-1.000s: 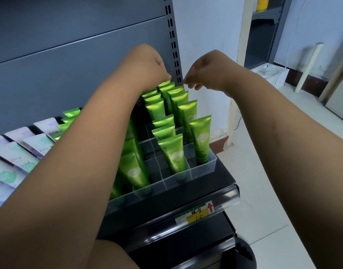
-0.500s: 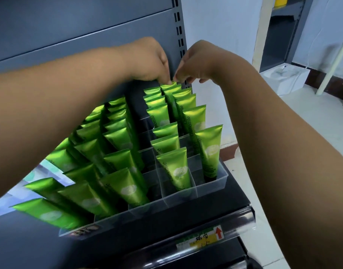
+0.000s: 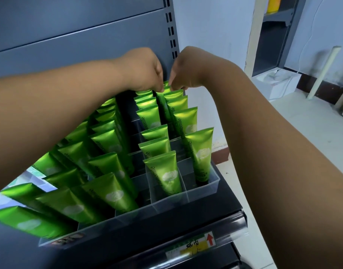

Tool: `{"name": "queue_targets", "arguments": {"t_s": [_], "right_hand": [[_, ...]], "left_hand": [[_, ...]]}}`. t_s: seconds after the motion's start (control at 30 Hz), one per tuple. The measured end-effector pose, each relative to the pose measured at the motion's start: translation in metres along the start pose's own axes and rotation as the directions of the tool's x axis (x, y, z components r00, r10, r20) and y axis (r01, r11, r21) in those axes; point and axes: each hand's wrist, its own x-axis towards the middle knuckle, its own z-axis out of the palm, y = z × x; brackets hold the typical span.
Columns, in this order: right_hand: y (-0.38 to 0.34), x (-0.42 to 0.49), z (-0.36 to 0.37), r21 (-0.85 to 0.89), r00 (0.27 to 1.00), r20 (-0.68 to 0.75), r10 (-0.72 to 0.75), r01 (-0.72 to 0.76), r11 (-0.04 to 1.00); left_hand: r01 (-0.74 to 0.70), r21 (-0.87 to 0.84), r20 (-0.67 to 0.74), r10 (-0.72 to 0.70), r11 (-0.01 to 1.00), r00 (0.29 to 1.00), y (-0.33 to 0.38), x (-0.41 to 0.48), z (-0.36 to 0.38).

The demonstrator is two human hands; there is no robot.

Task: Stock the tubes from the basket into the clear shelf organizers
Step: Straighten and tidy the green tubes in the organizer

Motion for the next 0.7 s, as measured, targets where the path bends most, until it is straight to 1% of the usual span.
{"name": "queue_targets", "arguments": {"t_s": [0.07,0.17,0.27,0.33,0.43,0.6,0.7], "right_hand": [[-0.001,-0.003,-0.001,0.000,0.999,-0.047,-0.024,0.024,1.000],[-0.002,-0.005,-0.004,-0.042,0.996,-0.079,-0.041,0.038,0.998],[-0.002,-0.009,-0.005,-0.038,0.993,-0.110,-0.048,0.044,0.998],[-0.002,-0.011,-0.003,-0.023,0.994,-0.099,-0.040,0.038,0.999],[-0.002,-0.012,-0.002,0.004,0.994,-0.104,-0.022,0.022,1.000],[0.000,-0.011,-0.005,-0.071,0.997,-0.073,-0.002,-0.004,0.997],[0.000,-0.013,-0.007,-0.048,0.997,-0.073,-0.002,-0.002,0.999]], "left_hand": [[0.000,-0.013,-0.010,0.000,1.000,1.000,0.001,0.000,0.002],[-0.002,-0.030,-0.030,0.001,1.000,1.000,0.002,0.000,0.004],[-0.023,-0.028,-0.045,0.022,0.999,0.999,0.001,-0.001,0.003],[-0.035,-0.017,-0.042,0.035,0.999,0.998,0.001,-0.002,0.004],[-0.028,-0.054,-0.047,0.026,0.998,0.999,0.001,-0.004,0.006],[-0.046,-0.096,-0.054,0.041,0.994,0.998,0.002,-0.004,0.009],[-0.027,-0.132,-0.047,0.021,0.991,0.999,0.001,-0.002,0.006]]}}
